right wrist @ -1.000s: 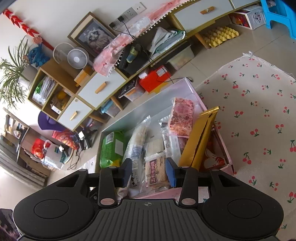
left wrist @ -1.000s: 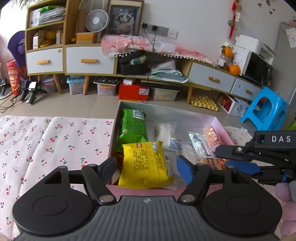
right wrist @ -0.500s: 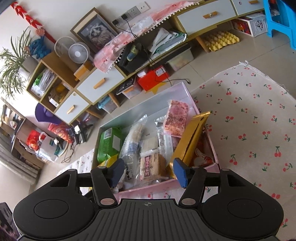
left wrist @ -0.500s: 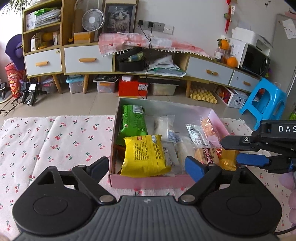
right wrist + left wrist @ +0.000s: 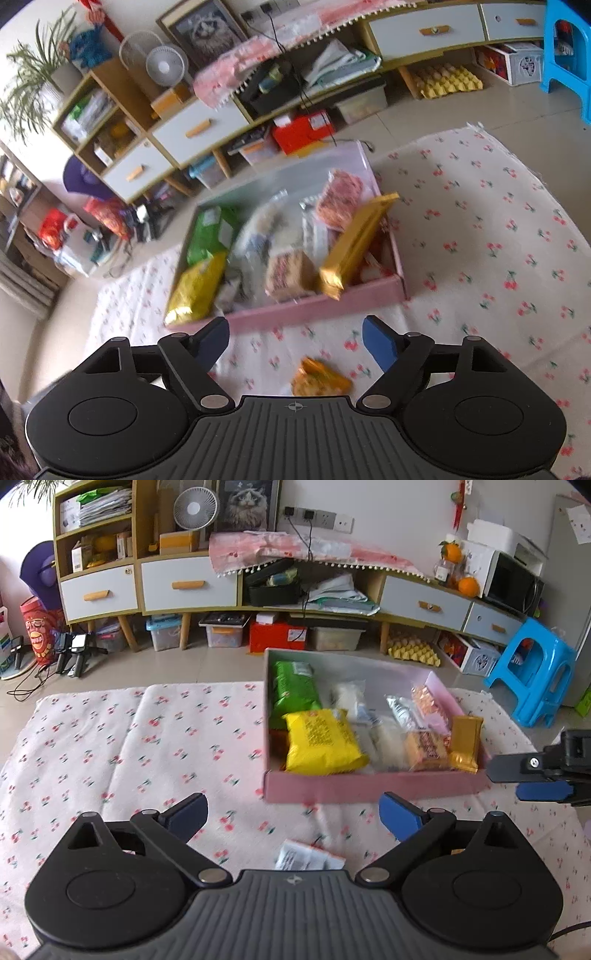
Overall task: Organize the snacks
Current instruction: 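Move the left tool over the orange-white packet while the right tool moves over the cookie packet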
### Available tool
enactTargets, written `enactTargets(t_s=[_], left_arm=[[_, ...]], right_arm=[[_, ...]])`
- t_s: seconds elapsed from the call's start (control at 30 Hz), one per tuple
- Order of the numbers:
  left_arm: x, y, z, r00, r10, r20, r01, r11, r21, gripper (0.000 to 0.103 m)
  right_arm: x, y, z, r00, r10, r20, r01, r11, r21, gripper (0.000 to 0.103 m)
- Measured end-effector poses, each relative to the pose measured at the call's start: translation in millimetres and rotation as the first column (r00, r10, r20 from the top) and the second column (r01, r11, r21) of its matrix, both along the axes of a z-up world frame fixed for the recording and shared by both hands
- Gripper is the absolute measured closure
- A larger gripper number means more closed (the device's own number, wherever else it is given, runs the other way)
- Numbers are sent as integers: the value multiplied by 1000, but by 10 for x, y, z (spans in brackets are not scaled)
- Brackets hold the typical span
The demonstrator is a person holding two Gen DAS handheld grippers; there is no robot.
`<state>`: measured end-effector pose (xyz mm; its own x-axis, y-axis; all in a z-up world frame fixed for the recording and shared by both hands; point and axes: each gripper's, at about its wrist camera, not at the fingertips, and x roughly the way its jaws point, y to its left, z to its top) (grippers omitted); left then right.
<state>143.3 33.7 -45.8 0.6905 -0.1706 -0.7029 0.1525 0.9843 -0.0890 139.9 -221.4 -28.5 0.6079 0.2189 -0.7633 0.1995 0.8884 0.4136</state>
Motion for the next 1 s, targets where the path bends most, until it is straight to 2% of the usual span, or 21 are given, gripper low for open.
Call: enactTargets(t_s=[0.4,0.57,0.73,0.93,1.0], left_arm=[[-171,108,-183,994,-45,-97,51,997,58,1],[-241,95,-301,989,-70,-127,81,993,81,2],[-259,10,-396,985,-99,-144,114,988,103,11],[-252,-88,-448,983,-124,-138,144,980,140,29],[-244,-101,-456,983,-124,-135,144,978,151,38]], right_arm=[[-244,-53,-234,981,-14,-193,7,999,-36,21],[-317,-33,-307,971,-11,-240,-5,998,-68,21],[-323,-14,-371,963,-16,-269,-2,998,-70,21],[-282,40,-412,960,-13,-280,-8,997,-76,21],[-264,63,-425,959,-11,-283,-11,997,-76,21]])
